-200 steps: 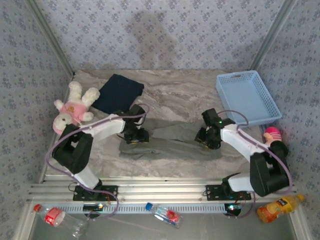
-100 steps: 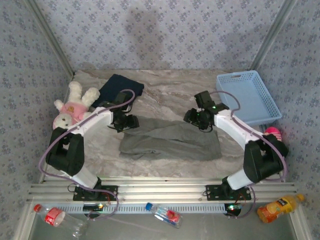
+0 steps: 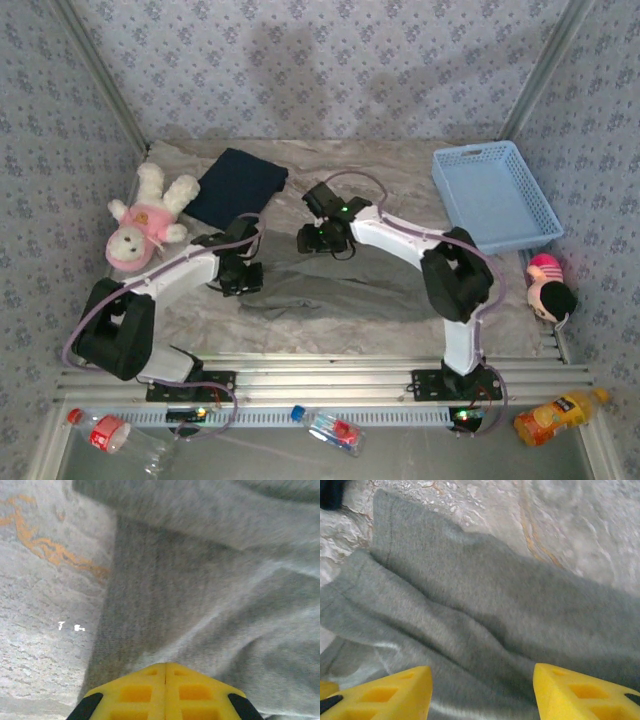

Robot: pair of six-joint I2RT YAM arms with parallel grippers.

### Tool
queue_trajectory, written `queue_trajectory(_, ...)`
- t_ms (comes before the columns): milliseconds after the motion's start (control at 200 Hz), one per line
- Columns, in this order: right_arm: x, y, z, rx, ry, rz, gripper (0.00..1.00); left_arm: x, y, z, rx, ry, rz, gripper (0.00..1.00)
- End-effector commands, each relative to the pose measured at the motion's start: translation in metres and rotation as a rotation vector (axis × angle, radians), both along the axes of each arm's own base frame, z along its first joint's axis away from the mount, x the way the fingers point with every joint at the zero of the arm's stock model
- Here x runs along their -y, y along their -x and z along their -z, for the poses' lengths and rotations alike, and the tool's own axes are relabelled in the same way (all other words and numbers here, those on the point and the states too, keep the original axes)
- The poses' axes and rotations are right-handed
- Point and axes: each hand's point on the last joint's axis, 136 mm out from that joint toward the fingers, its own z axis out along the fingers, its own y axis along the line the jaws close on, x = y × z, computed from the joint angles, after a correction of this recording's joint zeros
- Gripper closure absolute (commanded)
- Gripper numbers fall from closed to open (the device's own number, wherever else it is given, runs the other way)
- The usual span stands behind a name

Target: Fold and stack the mixed laundry pile

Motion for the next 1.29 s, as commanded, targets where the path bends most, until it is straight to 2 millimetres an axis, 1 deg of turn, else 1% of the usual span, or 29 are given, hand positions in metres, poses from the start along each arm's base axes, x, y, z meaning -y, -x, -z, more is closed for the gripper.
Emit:
queue_trajectory(0, 0.0, 0.005, 0.013, 0.023, 0.161, -0.182, 0.41, -0.004, -0.002, 0.011, 0.01, -0.018, -0.019, 0.93)
queue_trajectory(125, -0.011, 0.017, 0.022, 0.008, 0.226, -0.311, 0.4, -0.013, 0.009, 0.03, -0.037, -0.048, -0.039, 0.94)
queue_trajectory(235, -0.021, 0.031, 0.017, 0.013, 0.205, -0.396, 0.41, -0.019, 0.015, 0.04, -0.063, -0.055, -0.062, 0.94)
queue_trajectory(305, -0.027, 0.038, 0.011, 0.02, 0.168, -0.437, 0.41, -0.021, 0.016, 0.043, -0.073, -0.058, -0.079, 0.94)
queue_trajectory(370, -0.029, 0.046, 0.01, 0.01, 0.15, -0.47, 0.41, -0.022, 0.015, 0.044, -0.075, -0.059, -0.088, 0.94)
queue_trajectory(480, -0.029, 0.057, 0.022, -0.034, 0.162, -0.507, 0.41, -0.021, 0.013, 0.041, -0.065, -0.055, -0.095, 0.94)
queue_trajectory(540, -0.027, 0.059, 0.028, -0.041, 0.18, -0.531, 0.41, -0.021, 0.012, 0.04, -0.061, -0.055, -0.098, 0.94)
queue_trajectory(600, -0.023, 0.054, 0.032, -0.033, 0.206, -0.531, 0.42, -0.022, 0.012, 0.039, -0.06, -0.058, -0.1, 0.94)
queue_trajectory(645, -0.02, 0.051, 0.035, -0.031, 0.221, -0.53, 0.46, -0.023, 0.013, 0.038, -0.06, -0.06, -0.103, 0.94)
queue_trajectory(715, -0.017, 0.045, 0.034, -0.022, 0.231, -0.522, 0.64, -0.024, 0.015, 0.038, -0.059, -0.062, -0.109, 0.94)
queue_trajectory(774, -0.016, 0.038, 0.027, 0.0, 0.227, -0.514, 0.84, -0.026, 0.017, 0.037, -0.059, -0.064, -0.114, 0.94)
queue_trajectory(849, -0.015, 0.027, 0.017, 0.027, 0.199, -0.493, 1.0, -0.028, 0.02, 0.038, -0.061, -0.066, -0.122, 0.94)
queue_trajectory(924, -0.015, 0.01, 0.009, 0.04, 0.158, -0.45, 1.0, -0.03, 0.025, 0.04, -0.069, -0.072, -0.127, 0.94)
queue_trajectory(1009, -0.015, -0.014, 0.002, 0.064, 0.134, -0.395, 1.0, -0.033, 0.03, 0.043, -0.081, -0.079, -0.131, 0.94)
queue_trajectory(1034, -0.015, -0.022, 0.001, 0.071, 0.135, -0.377, 0.92, -0.034, 0.032, 0.043, -0.083, -0.08, -0.131, 0.94)
queue_trajectory(1059, -0.015, -0.029, 0.001, 0.075, 0.136, -0.36, 0.87, -0.035, 0.033, 0.044, -0.085, -0.081, -0.133, 0.94)
queue_trajectory(1114, -0.011, -0.045, 0.002, 0.083, 0.159, -0.307, 0.85, -0.036, 0.036, 0.044, -0.087, -0.08, -0.137, 0.94)
queue_trajectory(1174, -0.01, -0.057, 0.002, 0.08, 0.163, -0.271, 0.69, -0.037, 0.038, 0.044, -0.084, -0.079, -0.141, 0.93)
queue_trajectory(1199, -0.009, -0.061, 0.001, 0.082, 0.17, -0.261, 0.68, -0.037, 0.04, 0.044, -0.086, -0.08, -0.142, 0.94)
queue_trajectory(1239, -0.005, -0.068, -0.004, 0.103, 0.202, -0.242, 0.68, -0.038, 0.04, 0.041, -0.082, -0.079, -0.143, 0.93)
queue_trajectory(1289, -0.001, -0.069, -0.011, 0.115, 0.23, -0.22, 0.68, -0.038, 0.038, 0.037, -0.073, -0.077, -0.145, 0.93)
